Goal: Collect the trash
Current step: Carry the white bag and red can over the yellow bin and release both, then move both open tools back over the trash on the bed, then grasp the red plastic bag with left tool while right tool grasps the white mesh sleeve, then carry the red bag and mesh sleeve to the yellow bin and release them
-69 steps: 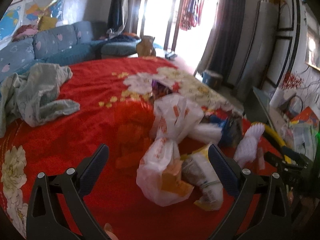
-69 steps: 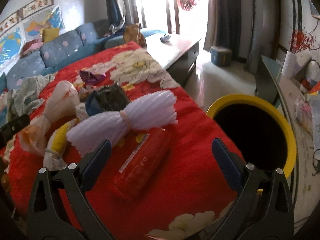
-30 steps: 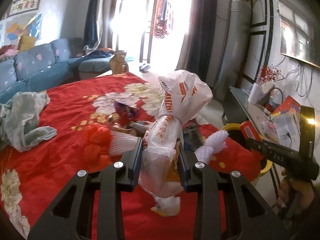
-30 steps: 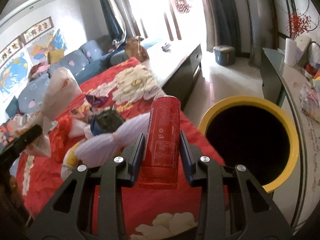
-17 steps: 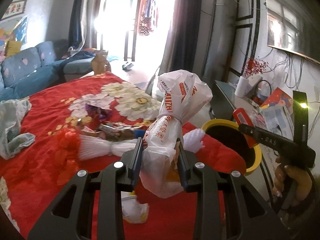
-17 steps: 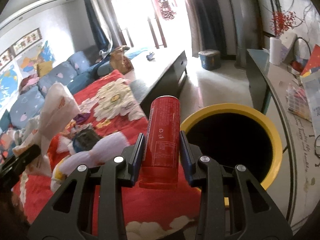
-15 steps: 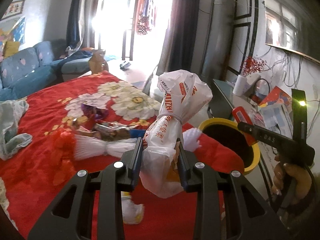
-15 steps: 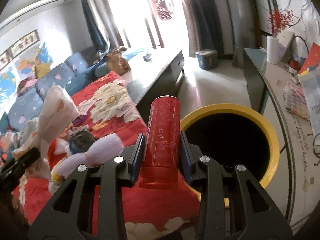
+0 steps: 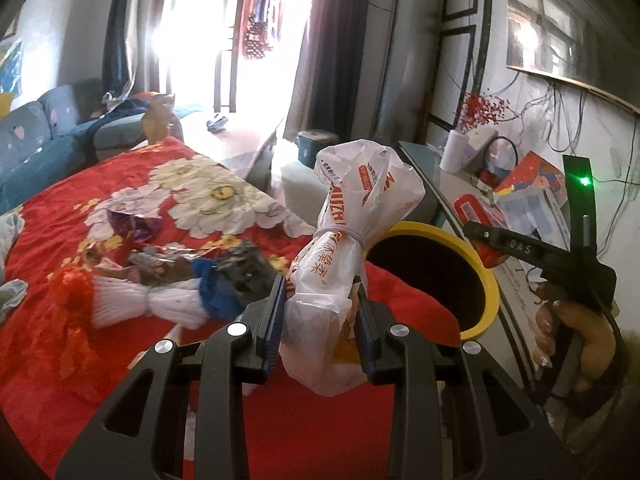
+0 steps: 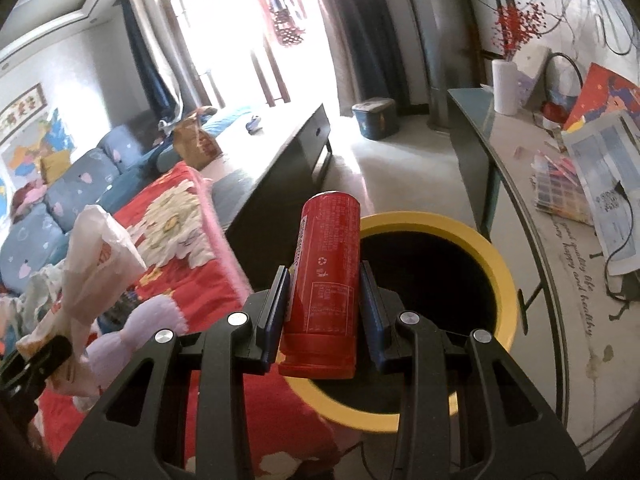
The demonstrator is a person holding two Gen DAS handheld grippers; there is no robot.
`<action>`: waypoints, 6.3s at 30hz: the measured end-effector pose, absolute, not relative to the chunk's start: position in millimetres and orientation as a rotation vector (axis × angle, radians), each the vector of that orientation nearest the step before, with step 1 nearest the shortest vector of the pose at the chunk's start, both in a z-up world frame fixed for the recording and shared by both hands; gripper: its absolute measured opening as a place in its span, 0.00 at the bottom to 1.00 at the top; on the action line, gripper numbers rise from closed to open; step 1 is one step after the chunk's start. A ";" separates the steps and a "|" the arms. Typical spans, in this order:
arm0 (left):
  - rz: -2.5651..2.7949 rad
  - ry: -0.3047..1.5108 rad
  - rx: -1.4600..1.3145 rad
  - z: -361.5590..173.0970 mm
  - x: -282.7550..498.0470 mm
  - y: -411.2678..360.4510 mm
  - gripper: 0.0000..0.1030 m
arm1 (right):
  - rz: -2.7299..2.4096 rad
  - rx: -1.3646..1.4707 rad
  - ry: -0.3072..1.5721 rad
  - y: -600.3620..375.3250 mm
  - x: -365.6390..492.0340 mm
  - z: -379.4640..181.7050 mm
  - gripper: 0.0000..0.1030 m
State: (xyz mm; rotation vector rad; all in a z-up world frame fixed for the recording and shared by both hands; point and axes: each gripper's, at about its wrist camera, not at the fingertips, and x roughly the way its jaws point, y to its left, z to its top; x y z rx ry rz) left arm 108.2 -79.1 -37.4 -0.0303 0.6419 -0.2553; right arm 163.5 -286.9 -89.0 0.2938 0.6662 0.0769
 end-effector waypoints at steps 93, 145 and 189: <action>-0.082 0.575 -0.172 -12.9 132.8 -32.7 0.88 | 0.258 0.192 0.602 -218.9 138.4 -55.7 0.79; 0.211 0.740 -0.481 -94.0 140.8 139.4 0.39 | 0.420 0.186 0.887 -129.3 194.7 -116.9 0.29; -0.017 0.544 -0.335 -5.4 109.3 55.4 0.36 | 0.410 0.224 0.672 -180.9 167.2 -38.1 0.11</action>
